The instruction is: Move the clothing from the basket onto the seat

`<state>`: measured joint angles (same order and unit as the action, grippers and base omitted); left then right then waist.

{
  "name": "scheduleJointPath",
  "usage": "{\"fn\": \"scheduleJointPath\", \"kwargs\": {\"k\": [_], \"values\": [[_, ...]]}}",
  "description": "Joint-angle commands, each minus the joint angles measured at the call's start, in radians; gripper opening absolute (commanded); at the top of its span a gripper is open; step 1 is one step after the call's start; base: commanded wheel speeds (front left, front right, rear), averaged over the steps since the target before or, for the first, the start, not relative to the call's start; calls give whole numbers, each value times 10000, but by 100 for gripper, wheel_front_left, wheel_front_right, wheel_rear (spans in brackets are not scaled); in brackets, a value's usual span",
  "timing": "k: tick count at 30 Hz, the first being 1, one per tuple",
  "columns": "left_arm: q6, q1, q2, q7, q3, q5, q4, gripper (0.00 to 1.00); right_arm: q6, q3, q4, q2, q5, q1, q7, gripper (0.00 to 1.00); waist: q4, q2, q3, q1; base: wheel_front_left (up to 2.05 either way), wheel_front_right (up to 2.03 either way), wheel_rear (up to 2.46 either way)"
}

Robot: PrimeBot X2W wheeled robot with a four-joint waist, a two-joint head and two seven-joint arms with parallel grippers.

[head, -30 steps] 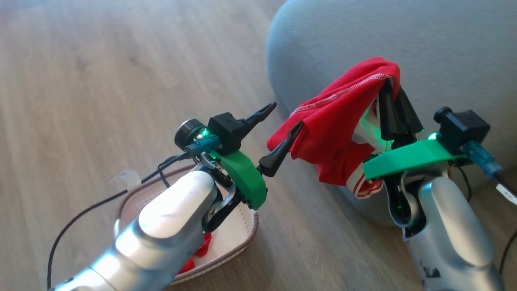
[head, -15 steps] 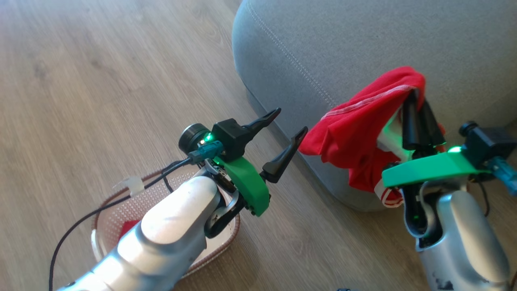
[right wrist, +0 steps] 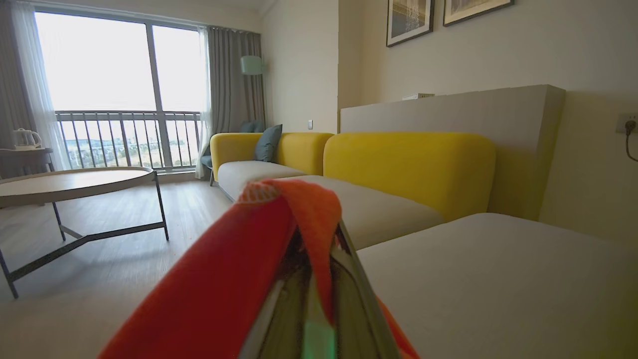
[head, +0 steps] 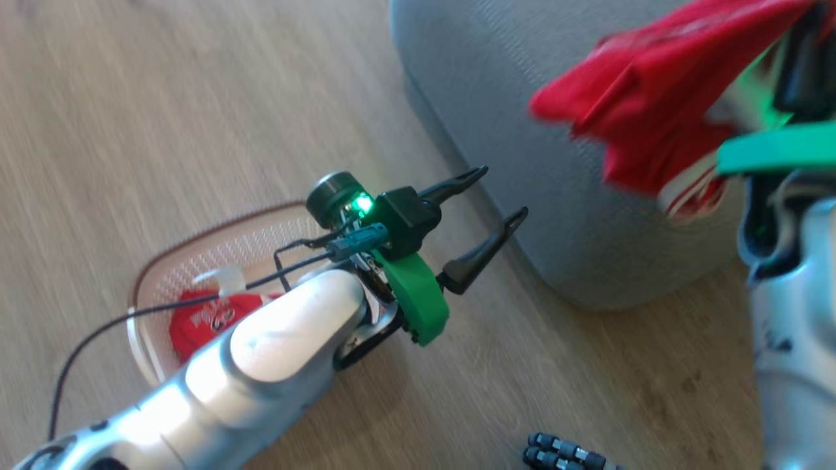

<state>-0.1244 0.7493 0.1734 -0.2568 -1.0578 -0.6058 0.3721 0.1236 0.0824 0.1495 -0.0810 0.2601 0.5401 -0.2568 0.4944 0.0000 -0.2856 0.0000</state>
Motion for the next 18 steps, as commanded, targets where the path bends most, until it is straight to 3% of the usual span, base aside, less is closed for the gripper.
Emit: {"fn": "scheduleJointPath", "kwargs": {"k": [1,10,18], "values": [[-63,584,280,-49,120,-25,-350,100,71,163,-149,-271,-284,739,-49,0,-410,0,-696,0,0,0,0],[-63,1194,685,-49,-433,-133,-662,100,71,1500,1305,-1025,-1291,2936,-49,0,-850,0,-1800,0,0,0,0],[-63,1592,1094,10,-735,-223,-845,100,71,3301,3348,-2383,-3038,5192,44,0,-1339,0,-2946,0,0,0,0]]}}
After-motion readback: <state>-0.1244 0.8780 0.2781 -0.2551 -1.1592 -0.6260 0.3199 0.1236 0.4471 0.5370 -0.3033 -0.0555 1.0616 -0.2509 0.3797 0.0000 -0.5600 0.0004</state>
